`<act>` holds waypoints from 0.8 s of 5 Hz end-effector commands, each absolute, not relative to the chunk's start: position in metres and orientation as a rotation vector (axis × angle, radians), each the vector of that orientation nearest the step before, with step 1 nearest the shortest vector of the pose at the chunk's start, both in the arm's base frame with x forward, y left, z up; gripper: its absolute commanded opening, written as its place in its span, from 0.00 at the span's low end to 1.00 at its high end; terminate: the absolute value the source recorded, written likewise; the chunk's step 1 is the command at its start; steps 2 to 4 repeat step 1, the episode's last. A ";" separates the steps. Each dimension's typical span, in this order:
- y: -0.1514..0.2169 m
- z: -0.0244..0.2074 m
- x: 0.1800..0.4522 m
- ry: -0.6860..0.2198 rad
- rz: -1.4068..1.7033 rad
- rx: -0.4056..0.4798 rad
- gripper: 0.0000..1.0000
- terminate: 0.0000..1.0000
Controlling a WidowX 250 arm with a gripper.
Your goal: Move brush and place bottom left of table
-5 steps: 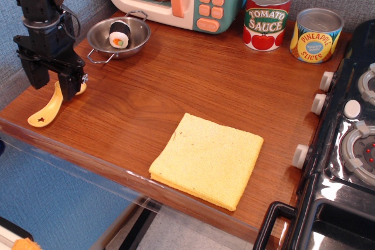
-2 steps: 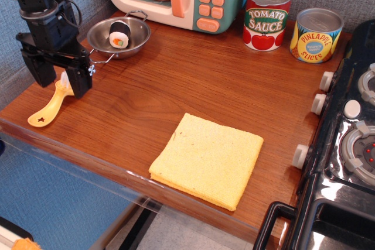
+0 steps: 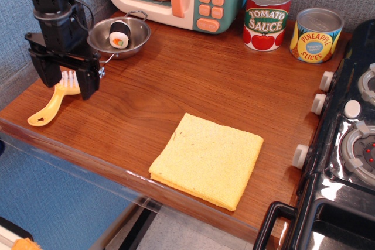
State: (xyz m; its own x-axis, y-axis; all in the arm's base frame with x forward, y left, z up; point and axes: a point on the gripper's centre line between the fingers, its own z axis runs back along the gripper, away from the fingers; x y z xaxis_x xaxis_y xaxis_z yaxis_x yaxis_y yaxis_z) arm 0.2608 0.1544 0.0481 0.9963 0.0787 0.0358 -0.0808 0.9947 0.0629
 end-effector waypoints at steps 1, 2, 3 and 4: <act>0.160 0.060 0.261 -0.064 0.077 0.084 1.00 1.00; 0.160 0.060 0.261 -0.064 0.077 0.084 1.00 1.00; 0.160 0.060 0.261 -0.064 0.077 0.084 1.00 1.00; 0.160 0.060 0.261 -0.064 0.077 0.084 1.00 1.00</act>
